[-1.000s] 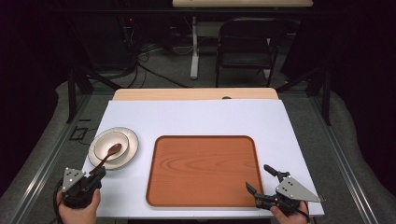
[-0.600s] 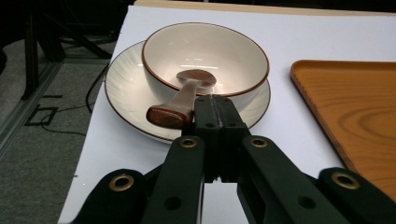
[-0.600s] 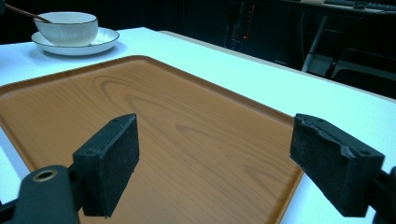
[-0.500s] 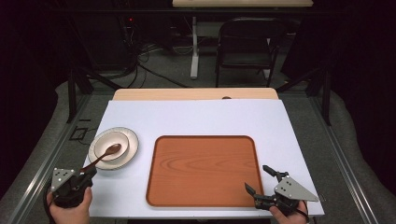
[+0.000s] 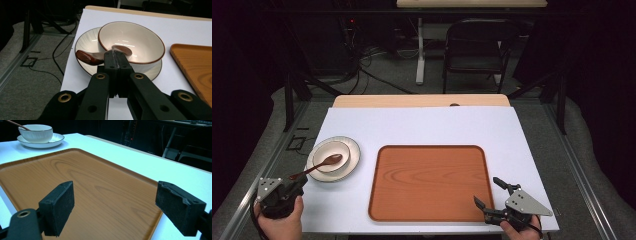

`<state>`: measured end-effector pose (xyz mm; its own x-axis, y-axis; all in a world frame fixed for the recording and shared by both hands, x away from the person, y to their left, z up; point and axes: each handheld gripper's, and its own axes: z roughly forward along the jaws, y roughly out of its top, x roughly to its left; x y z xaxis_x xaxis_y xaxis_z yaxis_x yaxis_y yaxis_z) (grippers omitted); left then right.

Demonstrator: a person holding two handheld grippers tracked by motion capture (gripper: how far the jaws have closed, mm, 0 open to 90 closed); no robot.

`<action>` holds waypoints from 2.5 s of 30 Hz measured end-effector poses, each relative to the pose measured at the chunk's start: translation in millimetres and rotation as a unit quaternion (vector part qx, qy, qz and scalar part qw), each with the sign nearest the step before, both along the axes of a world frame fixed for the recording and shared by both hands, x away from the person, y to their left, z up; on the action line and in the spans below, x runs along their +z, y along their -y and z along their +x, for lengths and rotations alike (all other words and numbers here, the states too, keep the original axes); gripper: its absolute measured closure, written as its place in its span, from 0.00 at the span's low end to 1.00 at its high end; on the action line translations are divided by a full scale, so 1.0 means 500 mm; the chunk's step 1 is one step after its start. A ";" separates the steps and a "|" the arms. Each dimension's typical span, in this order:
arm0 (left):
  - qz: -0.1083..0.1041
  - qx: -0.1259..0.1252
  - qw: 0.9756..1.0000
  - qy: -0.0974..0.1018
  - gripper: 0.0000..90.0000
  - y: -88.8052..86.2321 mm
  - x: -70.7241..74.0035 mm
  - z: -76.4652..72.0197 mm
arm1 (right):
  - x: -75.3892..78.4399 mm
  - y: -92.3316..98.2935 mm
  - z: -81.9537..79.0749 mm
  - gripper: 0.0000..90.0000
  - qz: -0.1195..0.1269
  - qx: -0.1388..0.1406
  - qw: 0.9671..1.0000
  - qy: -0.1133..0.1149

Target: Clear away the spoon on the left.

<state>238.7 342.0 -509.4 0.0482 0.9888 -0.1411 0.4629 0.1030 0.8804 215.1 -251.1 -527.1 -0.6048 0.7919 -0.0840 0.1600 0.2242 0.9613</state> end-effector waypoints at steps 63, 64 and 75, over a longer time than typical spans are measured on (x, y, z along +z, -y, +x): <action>-0.095 0.062 0.993 0.034 0.73 -0.041 0.015 0.095 | -0.002 -0.001 0.000 0.17 -0.001 0.005 1.000 -0.006; -0.093 0.068 0.993 0.035 0.70 -0.043 0.014 0.093 | -0.002 -0.001 0.000 0.17 0.000 0.005 1.000 -0.006; -0.109 0.058 0.991 0.060 0.59 -0.051 0.003 0.081 | -0.002 -0.001 0.000 0.17 -0.002 0.007 1.000 -0.007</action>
<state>279.1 367.3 -508.0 -0.0346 0.9353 -0.3522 0.3300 0.3433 0.8793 215.3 -250.4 -528.0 -0.6169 0.7831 -0.0784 0.1700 0.2299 0.9583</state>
